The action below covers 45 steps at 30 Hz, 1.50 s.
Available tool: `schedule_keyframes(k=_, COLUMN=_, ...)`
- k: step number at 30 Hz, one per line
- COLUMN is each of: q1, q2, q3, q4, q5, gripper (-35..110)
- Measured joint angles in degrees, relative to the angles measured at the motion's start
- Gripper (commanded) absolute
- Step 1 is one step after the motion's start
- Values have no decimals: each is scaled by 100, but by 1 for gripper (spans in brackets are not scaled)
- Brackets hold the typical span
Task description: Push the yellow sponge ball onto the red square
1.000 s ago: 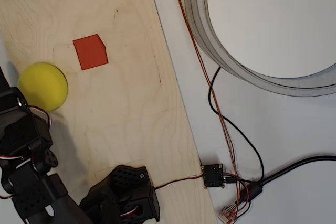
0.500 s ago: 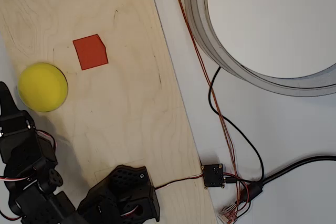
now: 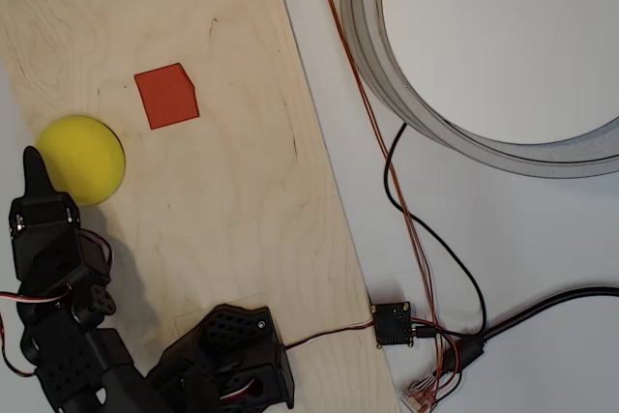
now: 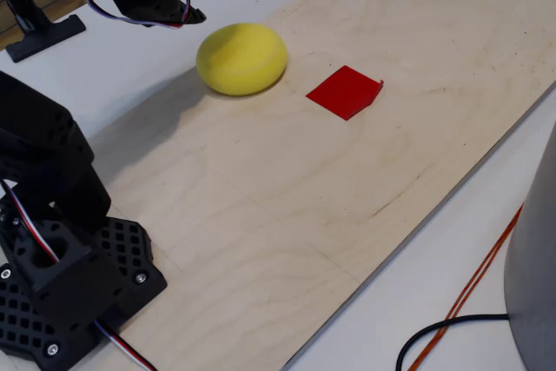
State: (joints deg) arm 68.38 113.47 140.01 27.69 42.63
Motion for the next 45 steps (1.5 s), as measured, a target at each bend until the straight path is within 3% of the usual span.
schedule_keyframes(k=12, q1=-123, q2=-1371, q3=-220, q4=-905, q5=88, gripper=21)
schedule_keyframes(k=45, q1=1072, q2=-1547, q3=-791, q4=-598, q5=-932, gripper=18)
